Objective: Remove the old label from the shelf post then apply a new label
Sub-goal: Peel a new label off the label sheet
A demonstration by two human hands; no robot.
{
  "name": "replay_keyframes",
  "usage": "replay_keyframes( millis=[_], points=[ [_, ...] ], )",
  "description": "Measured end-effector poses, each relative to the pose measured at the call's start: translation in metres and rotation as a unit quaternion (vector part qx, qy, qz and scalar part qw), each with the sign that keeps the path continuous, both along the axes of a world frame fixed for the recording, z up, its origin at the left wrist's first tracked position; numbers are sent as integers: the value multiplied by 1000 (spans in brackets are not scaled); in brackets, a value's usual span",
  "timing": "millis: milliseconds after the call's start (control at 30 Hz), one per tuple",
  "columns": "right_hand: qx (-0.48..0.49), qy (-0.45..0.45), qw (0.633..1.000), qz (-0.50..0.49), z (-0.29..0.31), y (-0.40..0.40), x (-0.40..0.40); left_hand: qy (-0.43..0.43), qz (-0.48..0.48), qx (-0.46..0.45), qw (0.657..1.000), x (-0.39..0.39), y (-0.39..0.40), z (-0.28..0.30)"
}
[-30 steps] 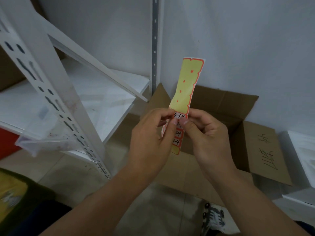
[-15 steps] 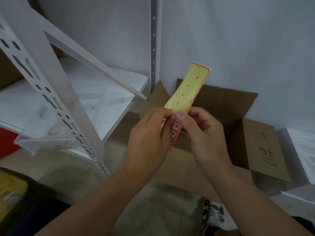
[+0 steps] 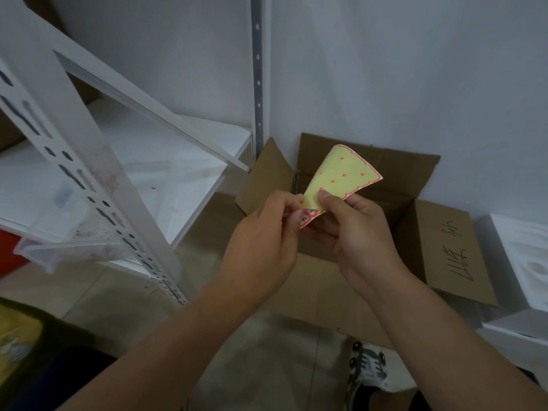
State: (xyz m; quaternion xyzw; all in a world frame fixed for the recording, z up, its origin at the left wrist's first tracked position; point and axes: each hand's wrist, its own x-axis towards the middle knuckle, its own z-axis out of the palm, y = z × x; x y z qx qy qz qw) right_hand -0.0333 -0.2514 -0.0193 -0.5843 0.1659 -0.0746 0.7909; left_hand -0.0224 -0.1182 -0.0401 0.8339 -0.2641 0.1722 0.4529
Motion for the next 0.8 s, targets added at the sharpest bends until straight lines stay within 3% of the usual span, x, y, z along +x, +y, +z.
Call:
replay_keyframes(
  millis=[233, 367, 500, 700, 800],
  points=[
    [-20, -11, 1000, 18, 0, -2, -1, 86, -18, -34, 996, 0, 3, 8],
    [-21, -7, 999, 35, 0, -4, -1, 163, -6, -115, 980, 3, 5, 12],
    [-10, 39, 996, 84, -7, -13, 8, 273, 23, -222, 936, 7, 7, 19],
    [-98, 115, 977, 154, -36, -30, 37, 413, 22, -351, 840, 17, 14, 20],
    [-101, 157, 973, 137, -66, -41, 51, 439, 12, -359, 823, 21, 17, 16]
  ],
)
